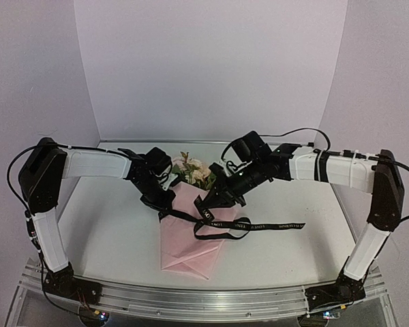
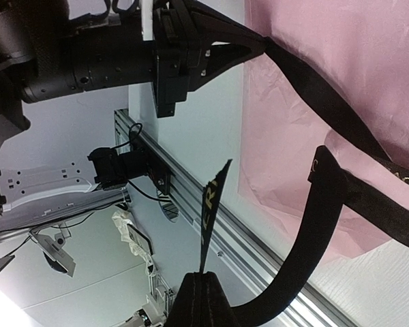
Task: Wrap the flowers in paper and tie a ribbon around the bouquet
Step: Cross the ribbon over the folded bouquet.
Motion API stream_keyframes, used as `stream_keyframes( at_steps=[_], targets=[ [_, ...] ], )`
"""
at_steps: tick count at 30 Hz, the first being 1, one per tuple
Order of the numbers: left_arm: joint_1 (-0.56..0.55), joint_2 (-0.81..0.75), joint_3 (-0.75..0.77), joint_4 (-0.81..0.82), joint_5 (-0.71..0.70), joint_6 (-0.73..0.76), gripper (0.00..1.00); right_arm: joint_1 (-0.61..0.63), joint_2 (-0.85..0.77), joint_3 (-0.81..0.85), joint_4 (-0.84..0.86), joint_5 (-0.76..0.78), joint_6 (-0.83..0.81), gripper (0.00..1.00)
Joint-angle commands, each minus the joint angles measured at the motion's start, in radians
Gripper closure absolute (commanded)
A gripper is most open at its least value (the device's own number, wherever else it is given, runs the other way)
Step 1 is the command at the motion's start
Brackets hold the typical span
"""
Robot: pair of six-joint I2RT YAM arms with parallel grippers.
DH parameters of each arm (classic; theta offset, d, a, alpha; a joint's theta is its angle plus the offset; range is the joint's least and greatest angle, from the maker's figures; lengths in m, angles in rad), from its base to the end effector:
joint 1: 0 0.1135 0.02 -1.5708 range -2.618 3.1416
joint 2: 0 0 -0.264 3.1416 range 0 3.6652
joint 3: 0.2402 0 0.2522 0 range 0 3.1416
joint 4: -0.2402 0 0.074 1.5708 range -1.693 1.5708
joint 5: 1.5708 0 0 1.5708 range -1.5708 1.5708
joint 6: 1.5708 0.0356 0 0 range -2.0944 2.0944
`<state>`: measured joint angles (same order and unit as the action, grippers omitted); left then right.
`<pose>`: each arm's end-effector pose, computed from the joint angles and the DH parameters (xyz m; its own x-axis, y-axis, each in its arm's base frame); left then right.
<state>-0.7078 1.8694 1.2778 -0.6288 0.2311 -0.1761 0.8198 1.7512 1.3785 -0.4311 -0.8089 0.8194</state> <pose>0.2772 -0.2479 0.1770 -0.8239 0.4806 -0.3003 0.5569 0.7848 -0.2719 0.2444 0.2996 0.2689 -0.9545 -0.2833 -0.0931 -0.2194 0.4556 0.8627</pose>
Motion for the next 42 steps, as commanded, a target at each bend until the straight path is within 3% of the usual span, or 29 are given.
stream_keyframes(
  at_steps=[1,13,42],
  targets=[
    [-0.002,-0.022,0.046,0.010,-0.042,-0.004,1.00,0.027,0.048,0.030,0.034,-0.002,0.019,1.00],
    [-0.002,-0.125,0.006,0.079,-0.003,-0.047,1.00,0.075,0.253,0.140,0.135,0.037,0.095,1.00],
    [-0.001,-0.183,-0.095,0.136,0.108,-0.032,1.00,0.102,0.440,0.310,0.096,0.538,0.042,1.00]
  ],
)
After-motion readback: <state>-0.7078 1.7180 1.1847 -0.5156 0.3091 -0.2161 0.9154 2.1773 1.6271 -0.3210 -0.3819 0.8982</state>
